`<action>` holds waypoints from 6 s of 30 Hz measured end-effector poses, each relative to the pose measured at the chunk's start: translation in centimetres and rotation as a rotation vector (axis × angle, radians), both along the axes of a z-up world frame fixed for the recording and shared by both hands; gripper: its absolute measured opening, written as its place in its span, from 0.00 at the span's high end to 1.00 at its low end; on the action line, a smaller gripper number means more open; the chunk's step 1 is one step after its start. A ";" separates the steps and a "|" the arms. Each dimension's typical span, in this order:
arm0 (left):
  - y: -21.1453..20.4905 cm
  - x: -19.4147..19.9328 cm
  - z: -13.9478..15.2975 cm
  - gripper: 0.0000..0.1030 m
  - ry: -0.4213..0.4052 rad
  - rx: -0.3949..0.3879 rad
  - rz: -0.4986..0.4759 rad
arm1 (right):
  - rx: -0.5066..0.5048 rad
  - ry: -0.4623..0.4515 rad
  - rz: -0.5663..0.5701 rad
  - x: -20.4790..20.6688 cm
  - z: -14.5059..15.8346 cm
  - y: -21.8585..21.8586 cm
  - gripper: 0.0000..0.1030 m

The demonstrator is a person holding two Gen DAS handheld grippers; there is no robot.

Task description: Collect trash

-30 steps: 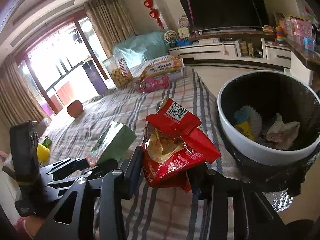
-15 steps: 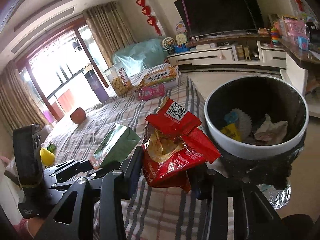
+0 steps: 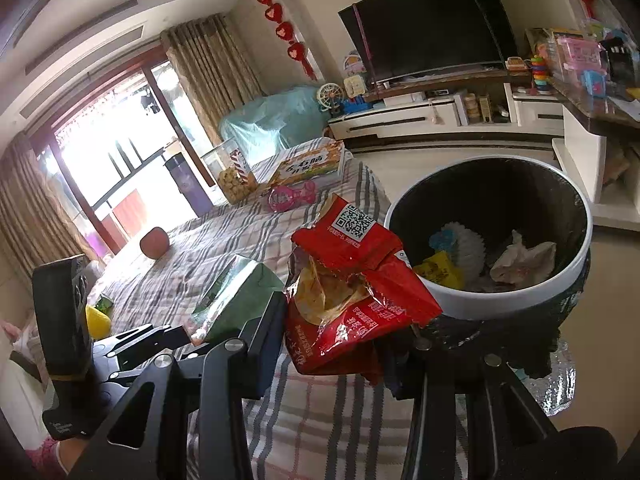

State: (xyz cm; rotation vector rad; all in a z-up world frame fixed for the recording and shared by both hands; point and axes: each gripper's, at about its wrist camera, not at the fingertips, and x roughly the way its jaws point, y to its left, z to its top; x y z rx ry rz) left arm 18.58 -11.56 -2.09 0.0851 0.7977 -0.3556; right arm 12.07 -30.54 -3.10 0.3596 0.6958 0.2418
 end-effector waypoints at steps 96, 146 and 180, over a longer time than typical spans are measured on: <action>-14.4 8.6 0.4 0.54 0.001 0.071 -0.195 | -0.085 0.114 -0.128 5.5 -0.5 -11.9 0.58; -5.4 4.1 1.1 0.29 0.003 -0.090 -0.024 | -0.025 0.064 -0.175 1.6 1.3 -10.4 0.15; 3.0 -16.3 2.1 0.00 -0.430 -0.036 0.268 | -0.306 -0.321 -0.263 -10.0 5.4 1.5 0.00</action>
